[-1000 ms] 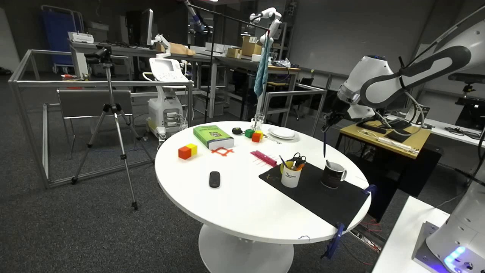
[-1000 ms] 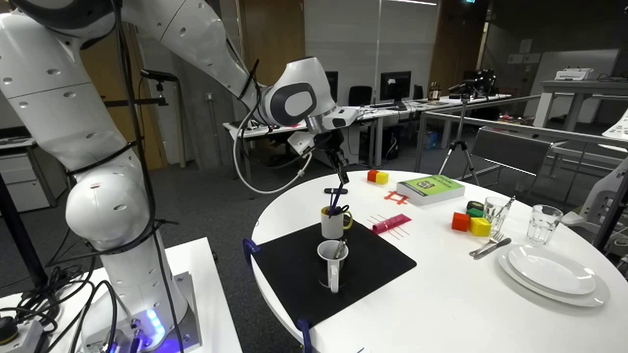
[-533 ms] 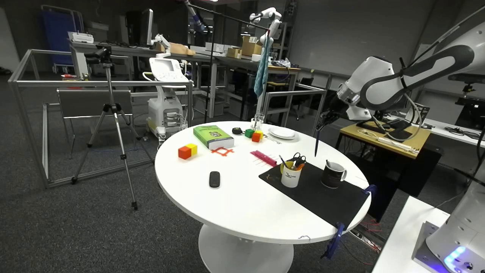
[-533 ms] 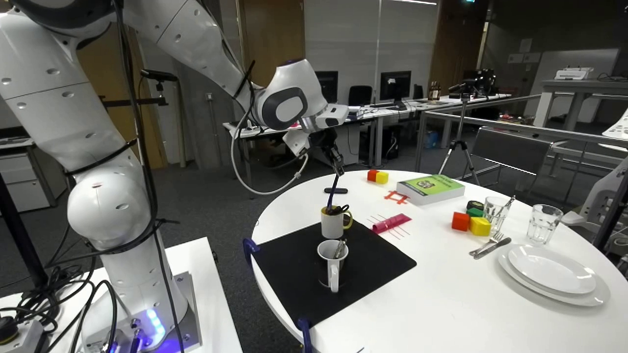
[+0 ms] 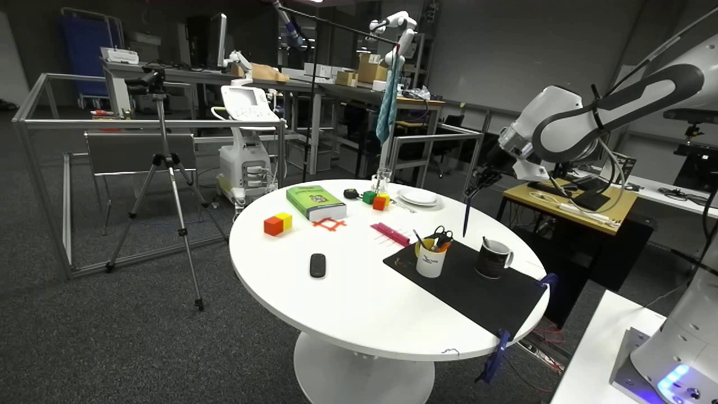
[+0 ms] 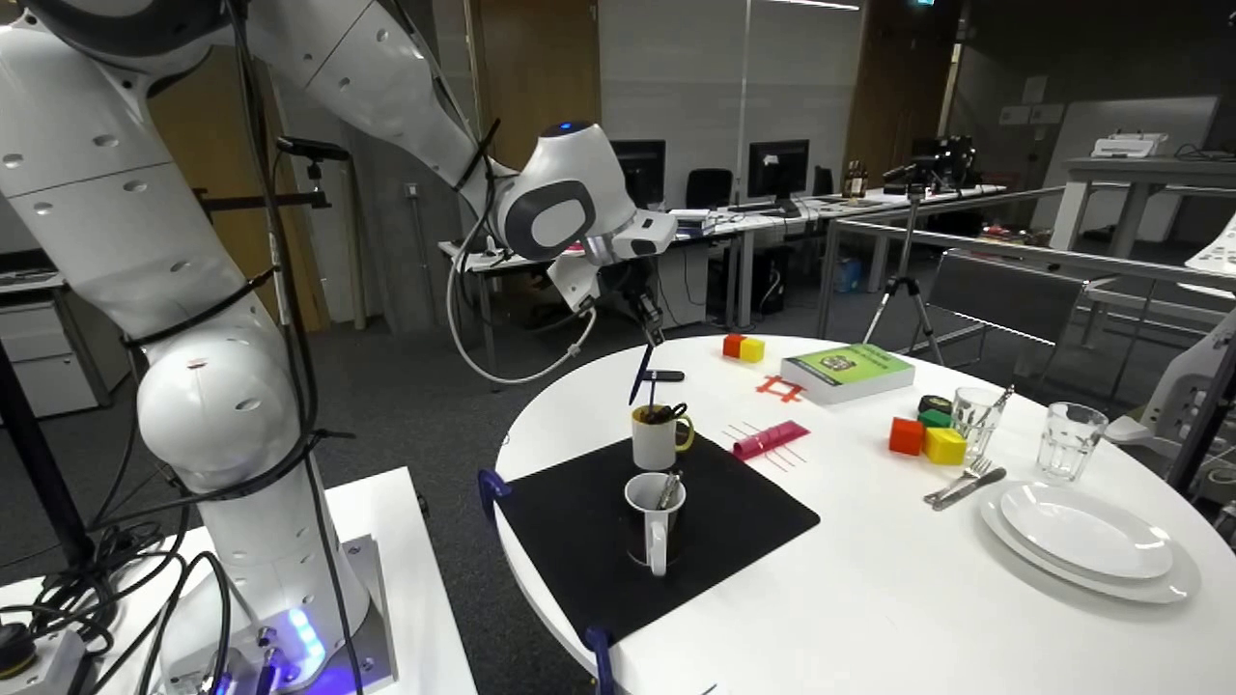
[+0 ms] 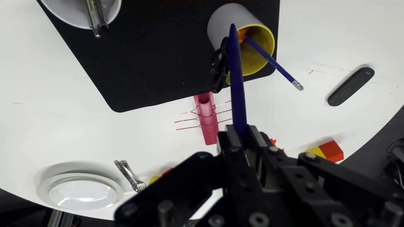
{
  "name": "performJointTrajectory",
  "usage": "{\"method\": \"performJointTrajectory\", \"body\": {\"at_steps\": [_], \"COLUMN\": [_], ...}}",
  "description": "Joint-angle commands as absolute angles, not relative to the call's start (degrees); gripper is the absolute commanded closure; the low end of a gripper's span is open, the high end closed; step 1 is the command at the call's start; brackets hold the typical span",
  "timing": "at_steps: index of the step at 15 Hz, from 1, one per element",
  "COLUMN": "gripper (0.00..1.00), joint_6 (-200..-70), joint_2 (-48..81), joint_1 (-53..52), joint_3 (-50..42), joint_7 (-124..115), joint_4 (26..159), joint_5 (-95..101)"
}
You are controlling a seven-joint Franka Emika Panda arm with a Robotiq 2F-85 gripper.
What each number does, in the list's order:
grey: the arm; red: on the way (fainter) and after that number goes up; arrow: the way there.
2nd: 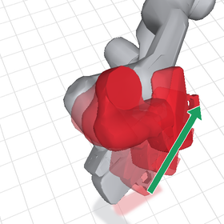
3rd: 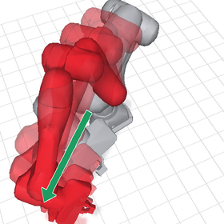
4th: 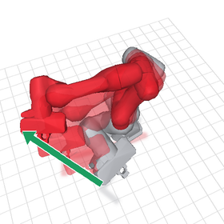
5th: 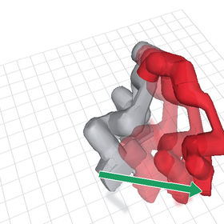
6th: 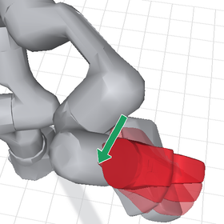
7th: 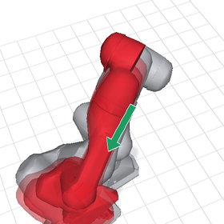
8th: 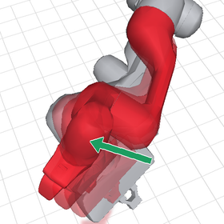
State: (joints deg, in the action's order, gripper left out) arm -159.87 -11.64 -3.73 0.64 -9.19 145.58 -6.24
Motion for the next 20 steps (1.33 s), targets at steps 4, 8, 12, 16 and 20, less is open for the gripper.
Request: {"method": "performJointTrajectory", "body": {"at_steps": [4, 8, 12, 16, 20], "gripper": [0.89, 0.89, 0.97, 0.97, 0.97], "joint_6": [-159.69, -159.69, -160.55, -163.64, -167.35], "joint_2": [-11.7, -11.7, -11.12, -8.5, -5.92], "joint_1": [-3.08, -3.08, -3.31, -3.72, -3.96], "joint_3": [1.28, 1.28, 1.38, 2.43, 4.17], "joint_7": [-8.93, -8.93, -9.03, -9.54, -9.51], "joint_4": [145.5, 145.5, 145.23, 144.09, 142.67], "joint_5": [-6.59, -6.61, -6.96, -6.66, -5.65]}}
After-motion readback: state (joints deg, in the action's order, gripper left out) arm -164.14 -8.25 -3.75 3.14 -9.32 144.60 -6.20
